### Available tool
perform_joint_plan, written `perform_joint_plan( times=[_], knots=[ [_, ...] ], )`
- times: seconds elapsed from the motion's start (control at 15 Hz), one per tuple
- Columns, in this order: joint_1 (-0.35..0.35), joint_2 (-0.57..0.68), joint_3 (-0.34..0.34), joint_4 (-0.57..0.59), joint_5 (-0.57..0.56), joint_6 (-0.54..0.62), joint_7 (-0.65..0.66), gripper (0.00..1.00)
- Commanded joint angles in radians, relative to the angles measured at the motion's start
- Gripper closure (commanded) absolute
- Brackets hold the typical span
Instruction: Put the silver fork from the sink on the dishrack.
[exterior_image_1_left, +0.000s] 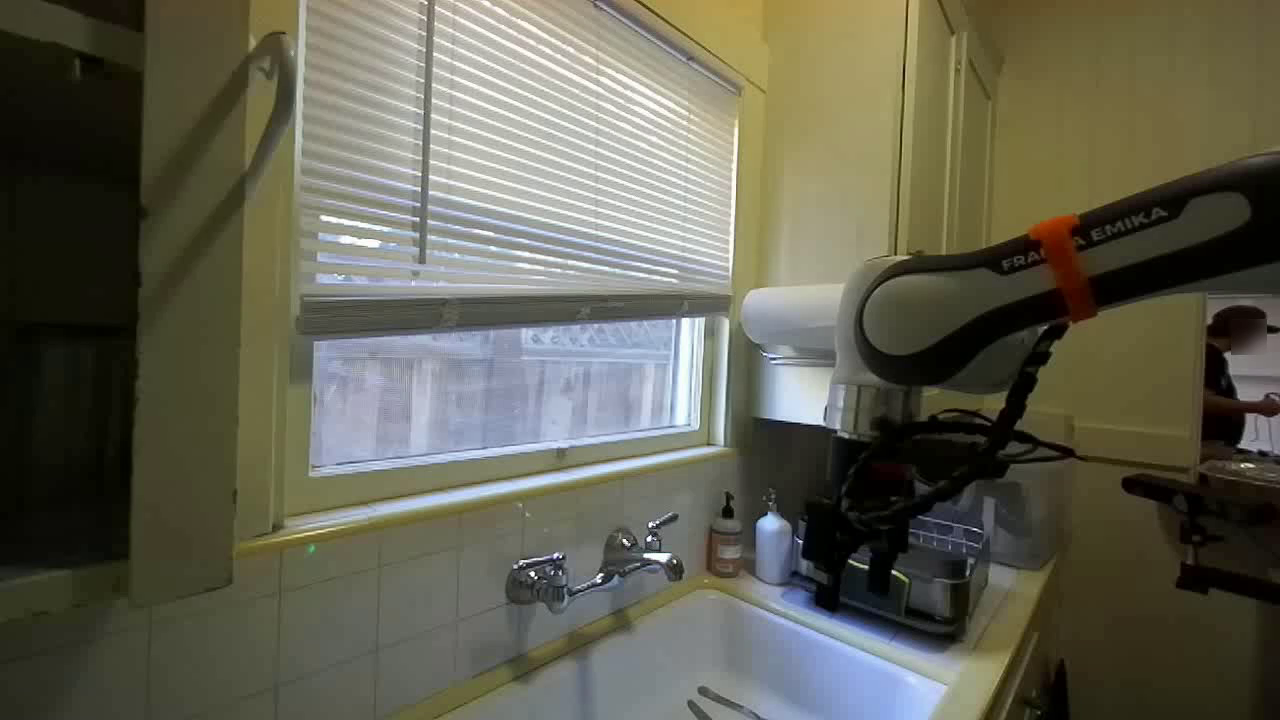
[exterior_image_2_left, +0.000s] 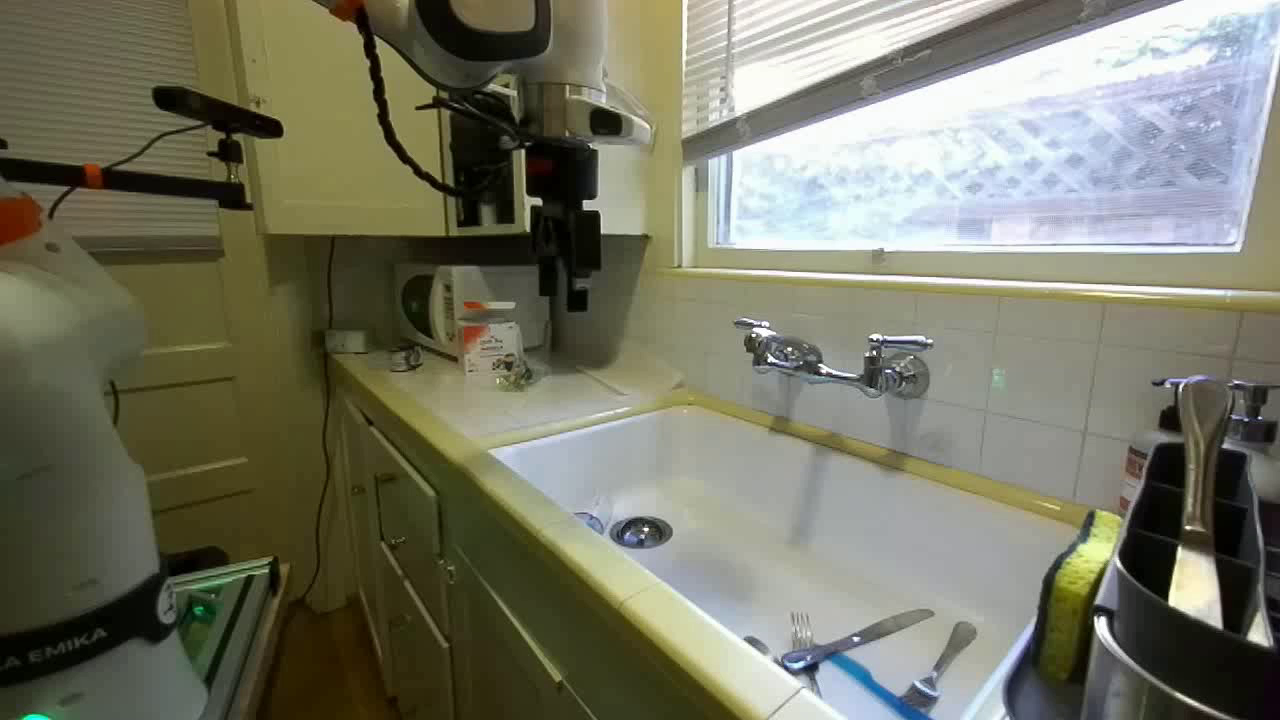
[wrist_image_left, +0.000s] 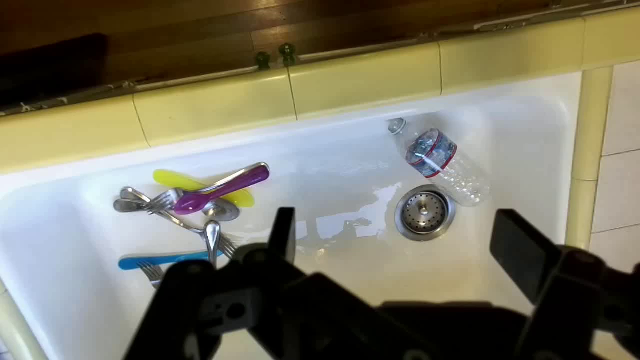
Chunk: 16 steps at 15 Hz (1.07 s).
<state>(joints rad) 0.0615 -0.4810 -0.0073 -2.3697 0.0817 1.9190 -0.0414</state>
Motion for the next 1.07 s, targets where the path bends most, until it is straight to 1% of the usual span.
perform_joint_plan(
  times=[0.0,0.4,0.53,0.67,0.8,0.93,1.0],
  knots=[
    [-0.008,0.001,0.007,0.002,0.003,-0.003,-0.003,0.00],
    [-0.008,0.000,0.005,0.008,-0.004,-0.001,-0.013,0.00],
    [-0.033,0.010,0.003,0.045,-0.078,-0.026,-0.028,0.00],
    [-0.064,0.038,-0.016,0.112,-0.176,-0.064,-0.078,0.00],
    [-0.090,0.084,-0.043,0.193,-0.265,-0.079,-0.158,0.00],
    [-0.107,0.144,-0.074,0.290,-0.347,-0.085,-0.269,0.00],
    [-0.113,0.194,-0.088,0.350,-0.388,-0.075,-0.326,0.00]
  ],
)
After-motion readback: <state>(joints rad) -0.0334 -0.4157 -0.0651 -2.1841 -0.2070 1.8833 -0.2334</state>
